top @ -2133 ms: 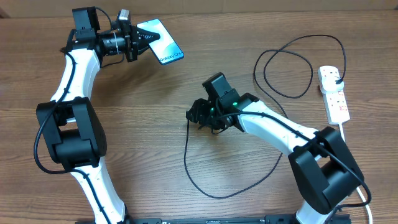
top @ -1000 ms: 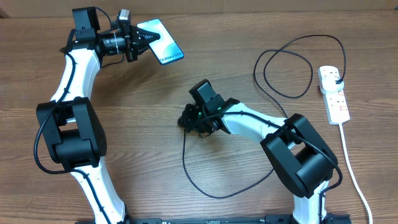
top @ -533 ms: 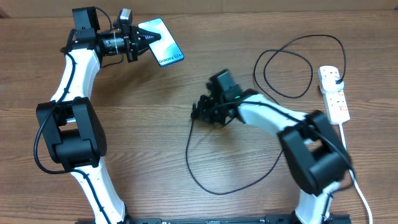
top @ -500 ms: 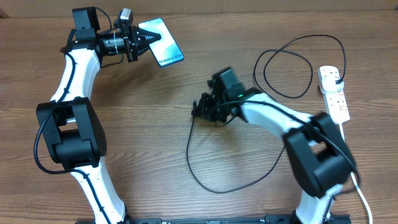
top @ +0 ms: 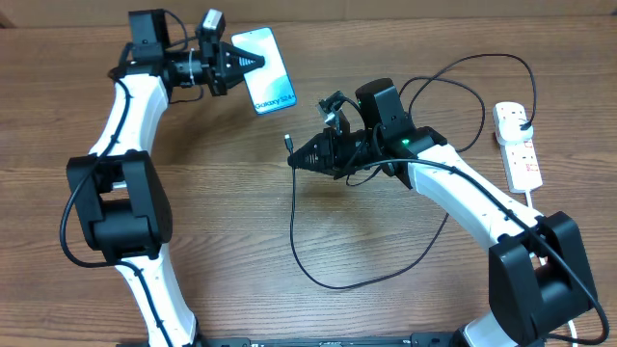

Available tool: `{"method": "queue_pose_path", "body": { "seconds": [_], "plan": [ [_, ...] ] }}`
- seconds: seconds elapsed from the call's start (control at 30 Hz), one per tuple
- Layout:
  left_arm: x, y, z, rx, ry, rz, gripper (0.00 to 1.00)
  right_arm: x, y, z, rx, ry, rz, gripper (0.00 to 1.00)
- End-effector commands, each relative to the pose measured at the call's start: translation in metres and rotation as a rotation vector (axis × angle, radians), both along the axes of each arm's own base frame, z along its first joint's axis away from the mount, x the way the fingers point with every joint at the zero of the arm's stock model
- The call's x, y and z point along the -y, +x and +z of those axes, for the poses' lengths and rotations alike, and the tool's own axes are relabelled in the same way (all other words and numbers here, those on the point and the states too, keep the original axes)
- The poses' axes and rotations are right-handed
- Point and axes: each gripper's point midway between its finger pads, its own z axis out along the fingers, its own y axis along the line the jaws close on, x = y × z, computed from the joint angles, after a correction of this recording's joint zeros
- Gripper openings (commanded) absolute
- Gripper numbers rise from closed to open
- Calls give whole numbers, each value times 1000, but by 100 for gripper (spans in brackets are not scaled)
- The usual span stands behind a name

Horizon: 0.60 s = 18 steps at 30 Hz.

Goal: Plug charger to phone and switch on socket
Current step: 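Lift the plug toward the phone's bottom port held by left gripper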

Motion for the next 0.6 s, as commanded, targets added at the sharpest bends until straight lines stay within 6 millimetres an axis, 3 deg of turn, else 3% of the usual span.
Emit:
{"method": "queue_pose_path", "body": {
  "seconds": [0.0,0.57],
  "plan": [
    [16,-10,11,67,-31,-67,4,9,1,31,65,81,27,4],
    [19,-9,9,42,-18,-60,4,14,7,49,115,163,54,4]
  ]
}}
